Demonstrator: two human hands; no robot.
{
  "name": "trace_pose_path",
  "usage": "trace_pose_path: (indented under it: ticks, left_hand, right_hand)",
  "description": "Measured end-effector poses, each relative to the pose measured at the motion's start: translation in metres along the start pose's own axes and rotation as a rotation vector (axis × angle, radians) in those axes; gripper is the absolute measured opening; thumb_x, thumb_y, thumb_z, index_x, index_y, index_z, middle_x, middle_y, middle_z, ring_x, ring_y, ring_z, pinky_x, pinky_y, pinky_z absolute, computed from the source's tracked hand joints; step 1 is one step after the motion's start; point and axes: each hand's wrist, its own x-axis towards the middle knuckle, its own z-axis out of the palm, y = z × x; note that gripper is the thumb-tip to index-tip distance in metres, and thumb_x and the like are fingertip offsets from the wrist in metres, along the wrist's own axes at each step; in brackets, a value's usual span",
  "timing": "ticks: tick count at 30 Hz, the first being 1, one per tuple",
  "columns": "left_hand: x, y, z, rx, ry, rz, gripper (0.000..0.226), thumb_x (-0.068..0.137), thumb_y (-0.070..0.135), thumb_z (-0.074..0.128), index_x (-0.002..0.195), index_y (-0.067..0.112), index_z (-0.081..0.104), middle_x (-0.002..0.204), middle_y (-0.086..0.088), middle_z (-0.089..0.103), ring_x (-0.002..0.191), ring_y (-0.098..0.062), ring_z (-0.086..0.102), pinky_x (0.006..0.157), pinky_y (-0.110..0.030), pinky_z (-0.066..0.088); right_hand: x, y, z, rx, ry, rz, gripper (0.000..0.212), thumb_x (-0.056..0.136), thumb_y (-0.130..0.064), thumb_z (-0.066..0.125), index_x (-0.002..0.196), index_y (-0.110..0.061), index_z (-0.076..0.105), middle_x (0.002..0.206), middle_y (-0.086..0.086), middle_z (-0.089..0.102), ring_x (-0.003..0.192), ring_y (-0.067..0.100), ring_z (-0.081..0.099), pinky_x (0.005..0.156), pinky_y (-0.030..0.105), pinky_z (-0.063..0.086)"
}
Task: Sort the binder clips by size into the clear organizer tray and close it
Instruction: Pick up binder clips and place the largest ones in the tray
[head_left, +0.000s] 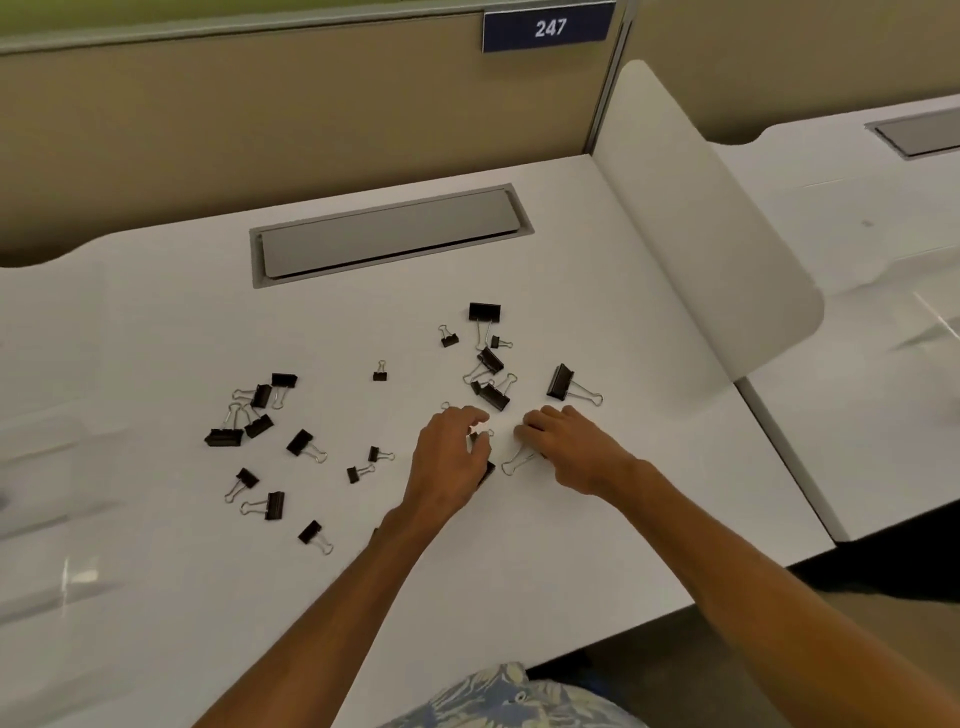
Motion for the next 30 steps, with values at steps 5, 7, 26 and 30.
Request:
trace_pose_path:
  ticks: [5, 7, 26, 30]
  left_hand:
    - [0.001, 0.008, -0.001, -0.08, 0.068, -0.067, 0.026, 0.095, 0.018, 0.058, 0.12, 0.016, 0.063, 0.115, 0.002, 0.064, 0.106, -0.011, 0.056, 0.089, -0.023, 0.045]
    - [-0.001, 0.013, 0.001, -0.107, 0.085, -0.099, 0.027, 0.096, 0.018, 0.057, 0.123, 0.016, 0.061, 0.117, 0.002, 0.064, 0.109, -0.012, 0.057, 0.093, -0.028, 0.049]
    - [0.018, 0.042, 0.037, -0.83, 0.142, -0.643, 0.009, 0.089, 0.014, 0.067, 0.098, 0.014, 0.069, 0.092, -0.009, 0.076, 0.081, -0.022, 0.075, 0.088, -0.044, 0.058]
    - [0.023, 0.038, 0.035, -0.787, 0.165, -0.642, 0.009, 0.092, 0.018, 0.065, 0.098, 0.021, 0.071, 0.097, -0.002, 0.075, 0.078, -0.021, 0.075, 0.094, -0.05, 0.054]
  right_hand:
    - [0.0, 0.009, -0.002, 0.37, 0.134, 0.164, 0.055, 0.088, -0.01, 0.066, 0.14, -0.013, 0.049, 0.132, 0.007, 0.055, 0.12, 0.026, 0.052, 0.1, 0.033, 0.044]
    - [-0.002, 0.008, -0.005, 0.603, 0.183, 0.297, 0.06, 0.086, -0.021, 0.074, 0.14, -0.017, 0.049, 0.131, 0.004, 0.055, 0.116, 0.022, 0.055, 0.098, 0.031, 0.047]
    - [-0.008, 0.016, -0.012, 0.794, 0.358, 0.305, 0.056, 0.089, -0.052, 0.064, 0.135, -0.021, 0.054, 0.121, -0.008, 0.058, 0.099, 0.006, 0.058, 0.08, 0.021, 0.047]
    - [-0.001, 0.047, -0.006, 0.682, 0.432, 0.398, 0.043, 0.093, -0.037, 0.065, 0.129, -0.014, 0.059, 0.121, 0.002, 0.06, 0.106, 0.017, 0.059, 0.092, 0.032, 0.049]
